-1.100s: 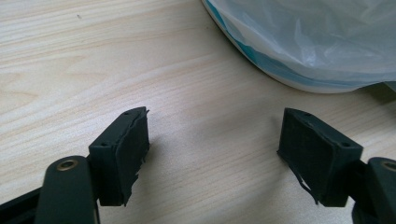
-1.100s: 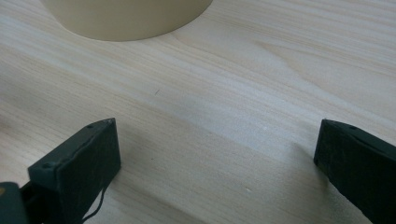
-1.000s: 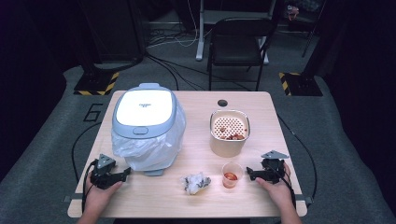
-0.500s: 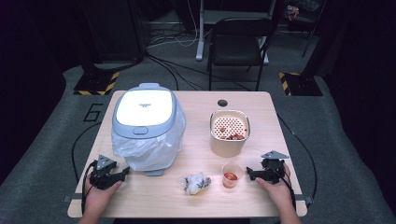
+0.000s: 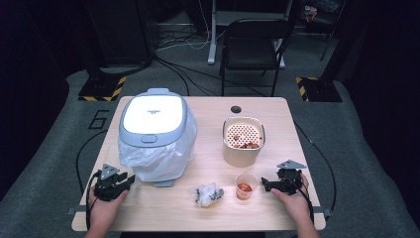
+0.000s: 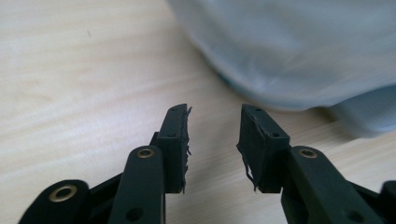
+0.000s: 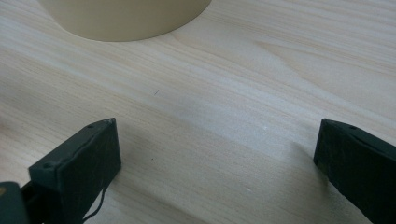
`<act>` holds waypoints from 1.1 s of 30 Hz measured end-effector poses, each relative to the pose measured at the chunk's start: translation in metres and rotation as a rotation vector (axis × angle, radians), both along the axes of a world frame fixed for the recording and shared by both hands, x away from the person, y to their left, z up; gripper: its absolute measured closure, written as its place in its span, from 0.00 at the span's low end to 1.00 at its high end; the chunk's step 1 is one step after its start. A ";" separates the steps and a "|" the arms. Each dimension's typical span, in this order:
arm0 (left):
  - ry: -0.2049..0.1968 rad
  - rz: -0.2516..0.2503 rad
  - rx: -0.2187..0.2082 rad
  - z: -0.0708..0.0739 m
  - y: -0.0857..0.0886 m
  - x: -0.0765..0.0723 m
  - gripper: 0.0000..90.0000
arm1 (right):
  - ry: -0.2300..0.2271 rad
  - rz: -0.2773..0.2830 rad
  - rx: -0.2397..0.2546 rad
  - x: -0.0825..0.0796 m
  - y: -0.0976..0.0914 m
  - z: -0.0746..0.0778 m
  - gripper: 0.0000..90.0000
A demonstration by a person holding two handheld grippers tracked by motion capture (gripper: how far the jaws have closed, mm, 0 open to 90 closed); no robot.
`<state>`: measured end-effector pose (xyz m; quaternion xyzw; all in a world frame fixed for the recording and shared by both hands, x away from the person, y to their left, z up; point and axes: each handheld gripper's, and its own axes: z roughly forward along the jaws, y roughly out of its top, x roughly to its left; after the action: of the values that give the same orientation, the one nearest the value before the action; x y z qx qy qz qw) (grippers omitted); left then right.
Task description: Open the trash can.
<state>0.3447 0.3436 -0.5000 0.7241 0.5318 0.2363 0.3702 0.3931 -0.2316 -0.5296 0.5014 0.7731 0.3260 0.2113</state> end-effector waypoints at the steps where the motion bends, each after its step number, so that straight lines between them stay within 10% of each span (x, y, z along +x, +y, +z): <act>1: -0.002 -0.005 0.004 0.005 -0.001 -0.003 0.73 | 0.000 0.001 -0.001 0.000 0.000 0.000 0.00; 11: 0.042 -0.077 -0.116 0.020 -0.016 -0.022 0.90 | -0.023 -0.028 0.010 -0.004 0.000 0.002 0.18; 28: 0.028 -0.214 -0.069 0.016 -0.057 -0.017 1.00 | -0.017 -0.026 0.012 -0.007 0.000 0.007 0.36; 33: 0.040 -0.213 -0.118 0.013 -0.068 -0.013 1.00 | -0.015 -0.026 0.012 -0.007 0.000 0.007 0.36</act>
<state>0.3317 0.2757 -0.4872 0.7580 0.4721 0.1495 0.4246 0.3859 -0.2319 -0.5225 0.5103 0.7630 0.3314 0.2183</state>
